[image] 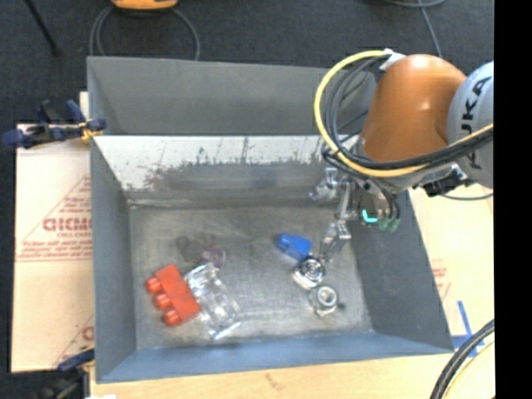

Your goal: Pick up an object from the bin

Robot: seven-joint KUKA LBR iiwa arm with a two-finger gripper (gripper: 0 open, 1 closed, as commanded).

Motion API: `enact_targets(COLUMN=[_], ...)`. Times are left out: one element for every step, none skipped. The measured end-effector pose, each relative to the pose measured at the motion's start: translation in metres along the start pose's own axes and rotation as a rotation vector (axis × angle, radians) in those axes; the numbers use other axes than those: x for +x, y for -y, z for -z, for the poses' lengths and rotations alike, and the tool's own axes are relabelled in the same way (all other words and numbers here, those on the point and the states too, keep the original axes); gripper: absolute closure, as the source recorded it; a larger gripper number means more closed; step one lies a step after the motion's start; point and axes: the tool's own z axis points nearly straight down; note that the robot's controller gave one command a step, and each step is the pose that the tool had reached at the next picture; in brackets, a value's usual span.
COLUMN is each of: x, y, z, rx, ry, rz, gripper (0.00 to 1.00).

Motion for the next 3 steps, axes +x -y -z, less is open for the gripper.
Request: enact_targets(x=[-0.0128, -0.0136, -0.0126], y=[0.0315, 0.0315, 0.0314], z=[-0.1494, -0.1453, -0.1471], rx=[0.001, 0.002, 0.002], ry=[0.012, 0.014, 0.011], rz=[0.140, 0.142, 0.142], gripper=[0.00, 1.00, 0.00])
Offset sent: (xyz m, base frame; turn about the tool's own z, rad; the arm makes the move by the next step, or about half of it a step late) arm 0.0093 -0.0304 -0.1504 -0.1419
